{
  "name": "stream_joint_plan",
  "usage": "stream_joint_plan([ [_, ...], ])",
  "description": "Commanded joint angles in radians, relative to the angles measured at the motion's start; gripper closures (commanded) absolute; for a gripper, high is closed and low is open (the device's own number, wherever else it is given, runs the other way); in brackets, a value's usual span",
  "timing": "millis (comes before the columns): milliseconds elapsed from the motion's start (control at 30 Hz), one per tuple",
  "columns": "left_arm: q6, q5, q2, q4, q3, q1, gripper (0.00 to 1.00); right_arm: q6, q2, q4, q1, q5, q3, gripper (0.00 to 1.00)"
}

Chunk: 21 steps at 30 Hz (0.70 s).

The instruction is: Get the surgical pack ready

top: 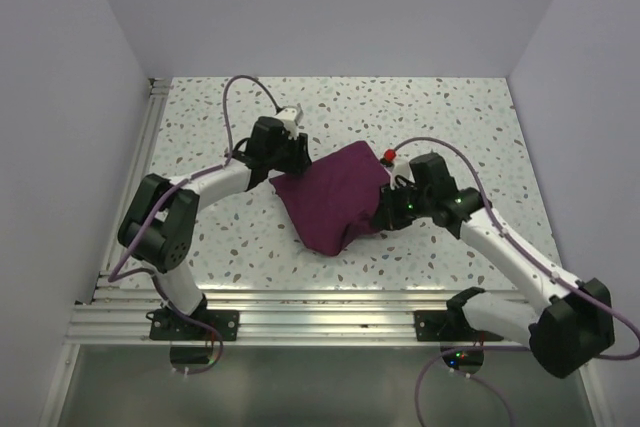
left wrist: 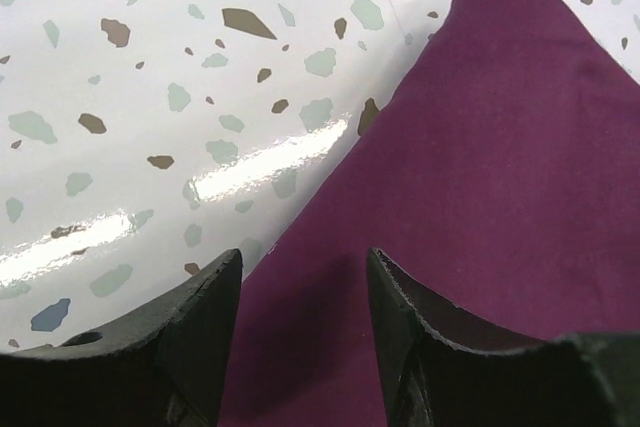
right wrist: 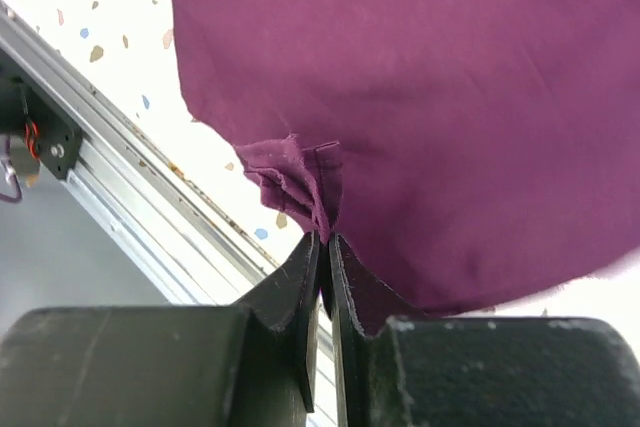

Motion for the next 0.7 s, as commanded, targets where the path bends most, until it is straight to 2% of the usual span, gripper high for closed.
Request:
stream_joint_plan([
  [0, 0.031, 0.04, 0.026, 0.069, 0.005, 0.002, 0.43, 0.098, -0.146, -0.054, 0.006, 0.107, -0.059, 0.9],
  [33, 0.034, 0.032, 0.029, 0.066, 0.009, -0.001, 0.43, 0.123, -0.165, -0.057, 0.004, 0.106, -0.073, 0.89],
  [133, 0.042, 0.015, 0.043, 0.066, 0.015, -0.005, 0.44, 0.198, -0.224, -0.084, 0.004, 0.141, -0.107, 0.66],
  [167, 0.043, 0.008, 0.055, 0.064, 0.018, -0.007, 0.43, 0.21, -0.237, -0.081, 0.004, 0.149, -0.124, 0.54],
  [233, 0.05, -0.023, 0.068, 0.054, 0.032, -0.014, 0.44, 0.255, -0.277, -0.087, 0.004, 0.192, -0.138, 0.43],
  [467, 0.08, -0.104, 0.111, 0.006, 0.071, -0.096, 0.44, 0.318, -0.392, -0.052, 0.004, 0.293, -0.153, 0.25],
  [667, 0.076, -0.178, 0.123, -0.018, 0.056, -0.126, 0.44, 0.332, -0.257, 0.006, 0.004, 0.319, -0.138, 0.23],
])
